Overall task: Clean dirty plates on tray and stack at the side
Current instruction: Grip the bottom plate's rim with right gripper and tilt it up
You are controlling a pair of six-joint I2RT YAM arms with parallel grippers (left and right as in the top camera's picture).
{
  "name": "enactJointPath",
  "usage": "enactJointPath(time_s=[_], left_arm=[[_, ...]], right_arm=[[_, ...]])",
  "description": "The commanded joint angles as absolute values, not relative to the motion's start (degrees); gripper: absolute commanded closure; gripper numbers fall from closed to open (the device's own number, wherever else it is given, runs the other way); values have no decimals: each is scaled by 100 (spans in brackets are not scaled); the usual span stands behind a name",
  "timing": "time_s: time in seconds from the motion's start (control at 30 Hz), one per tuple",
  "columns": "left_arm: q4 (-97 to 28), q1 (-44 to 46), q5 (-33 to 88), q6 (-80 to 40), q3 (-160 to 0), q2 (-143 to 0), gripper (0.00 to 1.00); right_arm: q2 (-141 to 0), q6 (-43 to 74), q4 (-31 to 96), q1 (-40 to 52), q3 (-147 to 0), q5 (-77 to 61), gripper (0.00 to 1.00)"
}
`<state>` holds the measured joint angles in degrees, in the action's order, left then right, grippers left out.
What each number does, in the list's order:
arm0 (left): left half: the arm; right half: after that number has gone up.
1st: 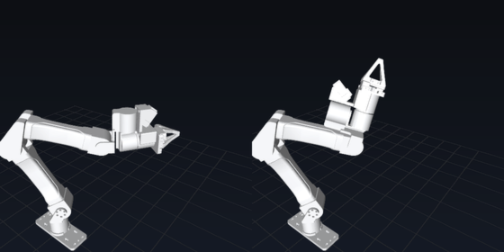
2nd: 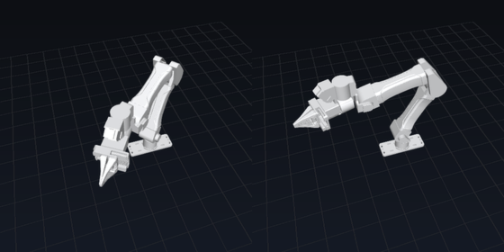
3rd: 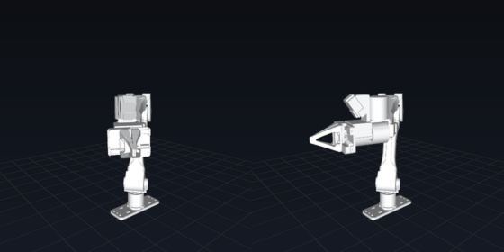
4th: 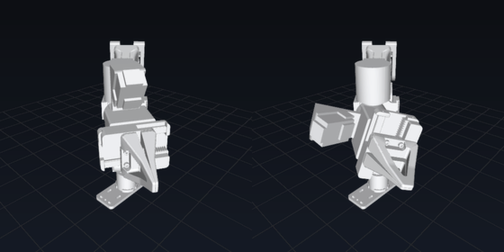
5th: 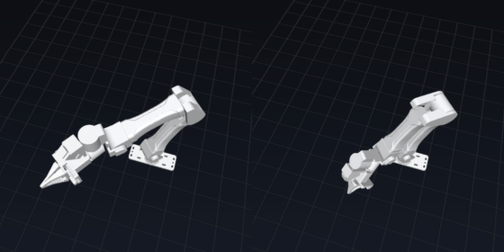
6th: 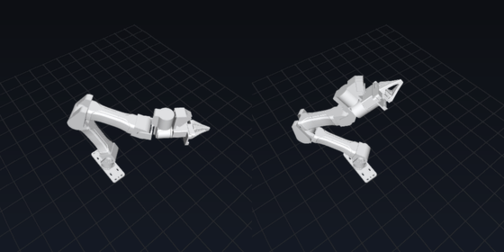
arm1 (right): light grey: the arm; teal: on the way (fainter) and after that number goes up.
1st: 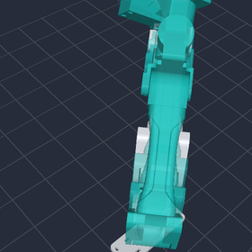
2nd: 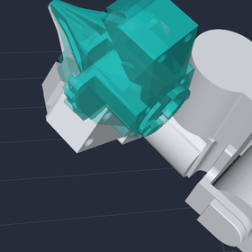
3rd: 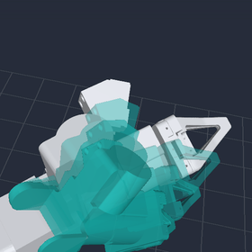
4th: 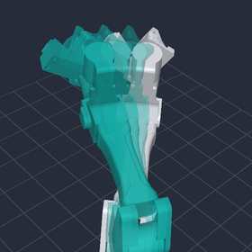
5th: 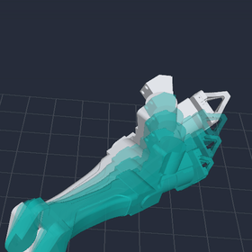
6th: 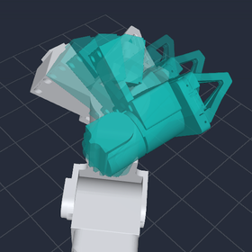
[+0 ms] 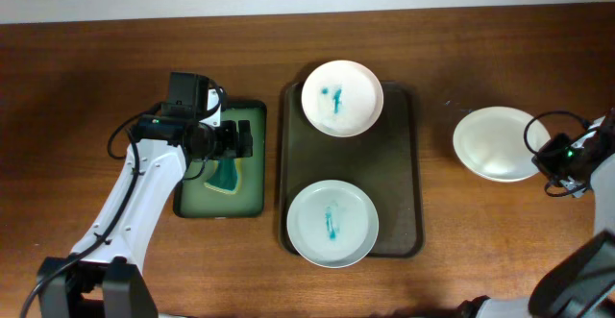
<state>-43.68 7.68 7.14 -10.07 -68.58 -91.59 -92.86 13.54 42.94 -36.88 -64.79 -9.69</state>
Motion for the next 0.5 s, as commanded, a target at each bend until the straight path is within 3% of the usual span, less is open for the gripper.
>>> enactJointPath(time_s=[0.0,0.03,0.13,0.27,0.47], left_arm=[[-4379,770,790,-974,-6947,-9115,0],[-4379,770,790,-974,-6947,-9115,1],[-4379,770,790,-974,-6947,-9115,1],[-4379,770,790,-974,-6947,-9115,1],[-4379,770,790,-974,-6947,-9115,1]], right_arm=[[-9850,1398,4359,-3625,-6558,-1234,59],[-9850,1396,4379,-3610,-6558,-1295,50],[-9288,1393,4711,-3594,-6571,-2008,41],[-7590,891,5684,-2853,-6569,-2912,41],[-6938,639,6497,285,-6145,-2123,41]])
